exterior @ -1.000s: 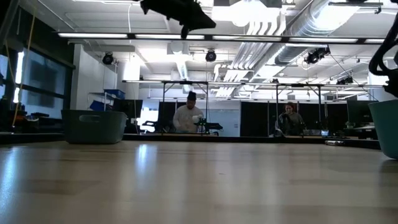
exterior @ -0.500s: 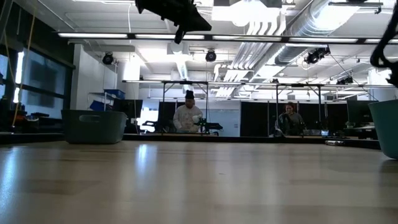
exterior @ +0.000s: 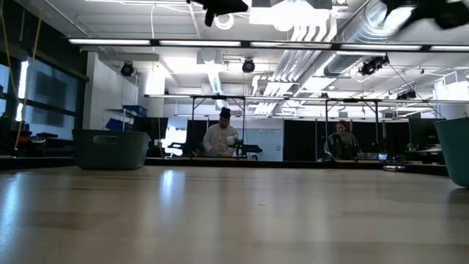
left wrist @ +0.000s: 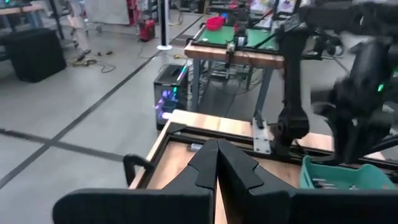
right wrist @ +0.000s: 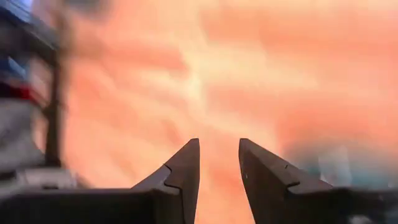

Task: Sort batteries
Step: Put the silver battery into the green bin

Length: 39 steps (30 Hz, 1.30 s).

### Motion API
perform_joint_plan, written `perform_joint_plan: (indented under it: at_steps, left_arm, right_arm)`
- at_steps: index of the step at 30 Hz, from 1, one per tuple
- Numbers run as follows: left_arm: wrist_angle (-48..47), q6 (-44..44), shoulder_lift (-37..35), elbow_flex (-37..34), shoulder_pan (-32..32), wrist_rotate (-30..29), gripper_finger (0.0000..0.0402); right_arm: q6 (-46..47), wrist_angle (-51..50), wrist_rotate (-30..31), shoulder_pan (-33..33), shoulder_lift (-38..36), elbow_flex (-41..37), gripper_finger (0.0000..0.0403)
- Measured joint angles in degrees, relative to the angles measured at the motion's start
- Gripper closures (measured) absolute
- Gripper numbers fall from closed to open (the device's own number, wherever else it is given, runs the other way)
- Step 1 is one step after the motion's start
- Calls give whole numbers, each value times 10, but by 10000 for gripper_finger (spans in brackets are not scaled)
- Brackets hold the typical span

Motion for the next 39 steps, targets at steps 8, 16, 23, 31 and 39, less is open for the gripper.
perform_joint_plan:
  at_steps: [8, 16, 23, 31, 39]
  left_arm:
    - [-20, -15, 0, 0, 0, -13, 401]
    - [-26, -66, -1, 0, -1, -10, 401]
    - [-39, -78, -13, 0, -2, -10, 401]
    - [-40, -74, -18, 0, -2, -11, 401]
    - [-40, -63, -18, 0, 0, -13, 401]
  right_arm:
    - [-533, 70, -12, -364, 55, 40, 296]
    - [-779, 34, -179, -665, 256, 40, 246]
    - [-859, 28, -98, -757, 407, 41, 191]
    - [-841, 58, 10, -785, 460, 41, 202]
    - [-887, 67, 142, -765, 478, 41, 369]
